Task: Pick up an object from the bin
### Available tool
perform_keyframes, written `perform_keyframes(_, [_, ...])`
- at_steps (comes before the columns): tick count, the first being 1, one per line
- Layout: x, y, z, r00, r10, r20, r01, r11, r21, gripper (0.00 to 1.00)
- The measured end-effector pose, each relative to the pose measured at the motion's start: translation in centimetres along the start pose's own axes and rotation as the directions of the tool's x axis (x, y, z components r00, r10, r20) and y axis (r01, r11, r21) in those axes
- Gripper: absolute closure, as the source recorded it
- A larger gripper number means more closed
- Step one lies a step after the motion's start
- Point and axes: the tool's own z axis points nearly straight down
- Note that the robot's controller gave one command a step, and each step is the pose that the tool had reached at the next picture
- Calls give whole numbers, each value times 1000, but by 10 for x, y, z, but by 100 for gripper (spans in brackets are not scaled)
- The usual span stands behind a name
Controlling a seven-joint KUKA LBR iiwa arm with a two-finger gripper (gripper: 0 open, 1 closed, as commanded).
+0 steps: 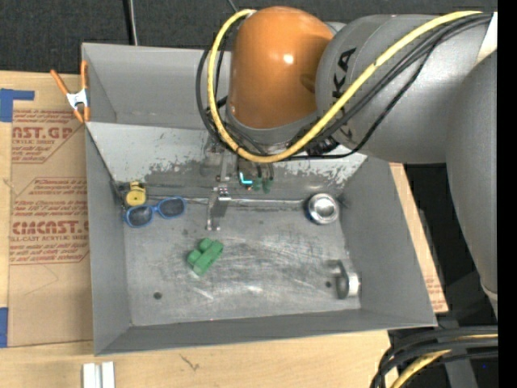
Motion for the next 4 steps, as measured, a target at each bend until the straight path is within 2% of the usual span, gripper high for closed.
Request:
perform_keyframes(1, [43,-23,167,966,-258,15,258,966,0,0])
perform_keyframes(2, [43,-32,139,917,-399,7,399,917,2,0])
perform_keyframes(3, [39,-30,124,865,-502,6,502,865,3,0])
perform_keyframes(4, [29,-36,166,786,-618,12,618,786,4,0])
